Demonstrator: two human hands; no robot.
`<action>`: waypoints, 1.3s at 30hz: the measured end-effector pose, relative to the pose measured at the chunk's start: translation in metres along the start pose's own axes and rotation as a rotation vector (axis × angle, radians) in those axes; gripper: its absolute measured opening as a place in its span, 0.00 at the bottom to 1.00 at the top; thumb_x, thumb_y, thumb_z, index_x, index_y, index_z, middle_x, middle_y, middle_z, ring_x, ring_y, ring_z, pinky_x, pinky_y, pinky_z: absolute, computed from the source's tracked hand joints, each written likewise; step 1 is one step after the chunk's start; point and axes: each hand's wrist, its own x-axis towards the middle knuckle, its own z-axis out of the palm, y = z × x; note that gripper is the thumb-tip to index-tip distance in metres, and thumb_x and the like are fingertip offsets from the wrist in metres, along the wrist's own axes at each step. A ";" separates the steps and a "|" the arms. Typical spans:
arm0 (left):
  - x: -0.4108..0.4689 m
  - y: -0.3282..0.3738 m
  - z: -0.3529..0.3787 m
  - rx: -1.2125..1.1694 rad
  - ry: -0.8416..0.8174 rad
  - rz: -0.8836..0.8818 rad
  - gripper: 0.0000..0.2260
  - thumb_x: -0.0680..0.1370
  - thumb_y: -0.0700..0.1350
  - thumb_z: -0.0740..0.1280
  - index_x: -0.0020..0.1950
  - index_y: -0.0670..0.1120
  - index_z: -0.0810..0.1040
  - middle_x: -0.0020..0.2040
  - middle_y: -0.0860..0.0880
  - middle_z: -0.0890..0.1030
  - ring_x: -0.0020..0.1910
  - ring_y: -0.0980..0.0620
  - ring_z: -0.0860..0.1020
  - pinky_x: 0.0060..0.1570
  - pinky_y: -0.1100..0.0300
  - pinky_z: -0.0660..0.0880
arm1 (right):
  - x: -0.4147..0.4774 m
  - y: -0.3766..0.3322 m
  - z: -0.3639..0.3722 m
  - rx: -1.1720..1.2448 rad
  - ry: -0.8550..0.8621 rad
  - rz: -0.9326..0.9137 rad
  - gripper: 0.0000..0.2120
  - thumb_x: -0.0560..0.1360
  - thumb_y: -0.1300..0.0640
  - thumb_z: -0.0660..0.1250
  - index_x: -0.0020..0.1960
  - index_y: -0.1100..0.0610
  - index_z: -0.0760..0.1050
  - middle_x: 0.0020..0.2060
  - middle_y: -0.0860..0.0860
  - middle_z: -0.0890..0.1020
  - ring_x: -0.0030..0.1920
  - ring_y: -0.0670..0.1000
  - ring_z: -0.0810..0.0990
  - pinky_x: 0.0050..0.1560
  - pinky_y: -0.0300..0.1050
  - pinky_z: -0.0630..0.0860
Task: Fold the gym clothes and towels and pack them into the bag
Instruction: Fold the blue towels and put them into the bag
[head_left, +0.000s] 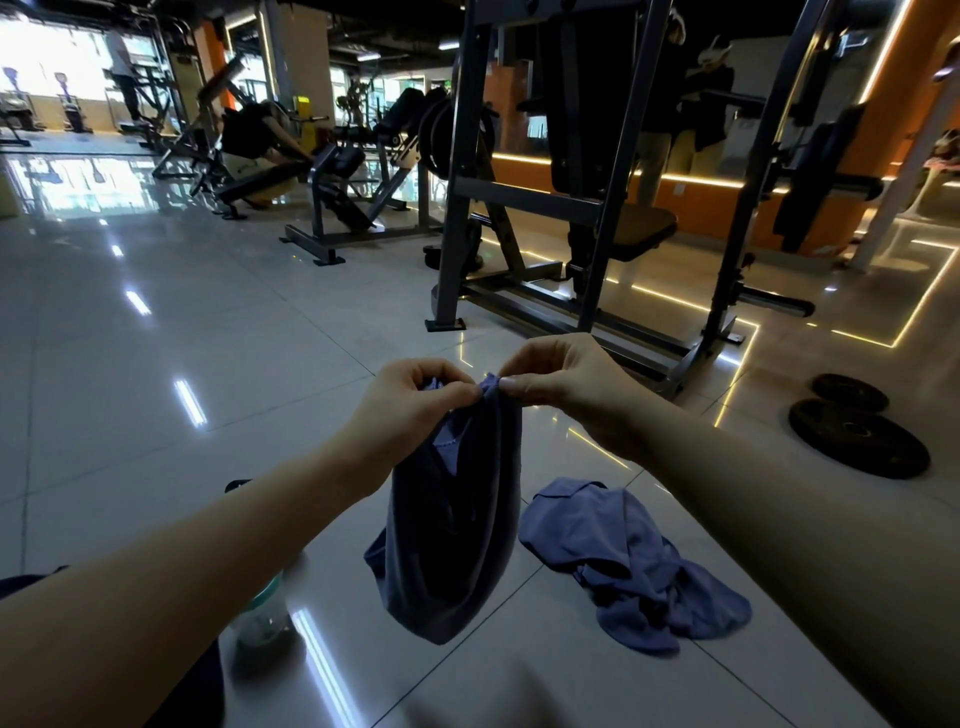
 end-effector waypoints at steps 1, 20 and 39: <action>0.000 0.001 0.000 -0.005 -0.004 0.008 0.04 0.78 0.40 0.72 0.47 0.39 0.84 0.37 0.50 0.82 0.37 0.59 0.80 0.37 0.70 0.74 | 0.000 -0.001 0.001 0.003 -0.013 -0.014 0.04 0.78 0.65 0.69 0.49 0.59 0.81 0.45 0.51 0.85 0.50 0.51 0.83 0.55 0.49 0.80; 0.000 -0.001 -0.003 -0.073 -0.047 -0.138 0.04 0.77 0.39 0.72 0.48 0.38 0.84 0.42 0.42 0.83 0.38 0.51 0.78 0.38 0.62 0.76 | -0.003 0.000 0.004 0.020 -0.180 -0.022 0.08 0.80 0.68 0.62 0.53 0.61 0.79 0.48 0.55 0.82 0.47 0.50 0.79 0.47 0.41 0.77; 0.004 -0.007 0.003 -0.331 -0.065 -0.192 0.04 0.77 0.34 0.70 0.50 0.38 0.83 0.43 0.43 0.84 0.41 0.50 0.83 0.41 0.61 0.79 | -0.002 -0.001 0.011 -0.022 0.077 -0.027 0.03 0.79 0.65 0.68 0.50 0.60 0.79 0.46 0.57 0.83 0.44 0.51 0.83 0.41 0.42 0.82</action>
